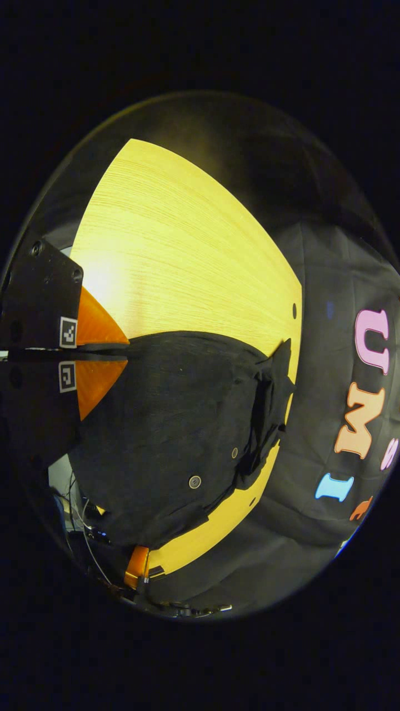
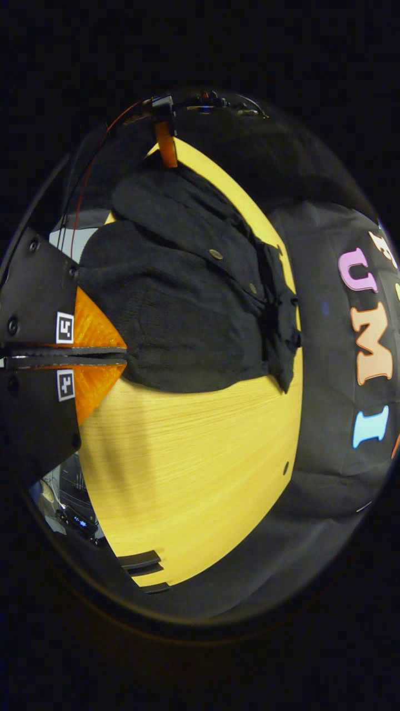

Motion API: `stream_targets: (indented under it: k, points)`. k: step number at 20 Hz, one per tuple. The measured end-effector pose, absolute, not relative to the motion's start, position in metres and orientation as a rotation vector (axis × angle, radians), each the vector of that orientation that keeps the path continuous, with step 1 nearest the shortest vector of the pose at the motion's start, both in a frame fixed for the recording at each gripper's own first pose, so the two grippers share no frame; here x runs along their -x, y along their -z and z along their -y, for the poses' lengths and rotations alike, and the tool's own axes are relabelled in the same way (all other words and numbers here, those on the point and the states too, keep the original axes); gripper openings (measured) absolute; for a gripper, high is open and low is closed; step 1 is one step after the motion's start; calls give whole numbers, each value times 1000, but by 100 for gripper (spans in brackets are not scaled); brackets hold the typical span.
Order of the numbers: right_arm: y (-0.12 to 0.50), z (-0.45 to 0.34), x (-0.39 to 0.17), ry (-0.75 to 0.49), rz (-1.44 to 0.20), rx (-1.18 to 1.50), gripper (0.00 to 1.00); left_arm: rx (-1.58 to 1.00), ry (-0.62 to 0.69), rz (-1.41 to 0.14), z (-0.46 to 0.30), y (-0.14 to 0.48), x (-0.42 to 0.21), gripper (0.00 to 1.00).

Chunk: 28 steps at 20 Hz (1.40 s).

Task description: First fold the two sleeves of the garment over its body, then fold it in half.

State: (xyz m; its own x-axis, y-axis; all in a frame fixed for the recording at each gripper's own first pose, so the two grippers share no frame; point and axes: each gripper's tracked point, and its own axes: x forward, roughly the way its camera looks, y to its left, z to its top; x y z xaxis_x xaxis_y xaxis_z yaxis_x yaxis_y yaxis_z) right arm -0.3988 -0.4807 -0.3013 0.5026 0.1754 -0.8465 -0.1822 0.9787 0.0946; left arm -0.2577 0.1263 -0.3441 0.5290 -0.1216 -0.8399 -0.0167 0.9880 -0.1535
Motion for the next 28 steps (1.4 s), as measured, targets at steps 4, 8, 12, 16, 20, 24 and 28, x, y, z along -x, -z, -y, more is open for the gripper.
stream_targets:
  k: [4,8,12,16,20,24,28]
  points:
    - [267,475,375,-279,-952,-42,3,186,78,-954,-112,305,233,0]
    - [235,465,339,-350,-854,-72,3,183,74,-890,-100,275,197,0]
    - [203,454,298,-417,-763,-80,3,175,64,-799,-96,244,145,0]
    - [167,449,249,-416,-675,-89,3,184,48,-722,-102,216,93,0]
    - [139,442,199,-378,-615,-128,0,149,71,-680,-109,202,43,0]
    - [126,435,156,-343,-573,-120,2,138,100,-657,-112,200,-4,0]
    - [127,431,119,-301,-561,-136,2,118,117,-640,-118,205,-44,0]
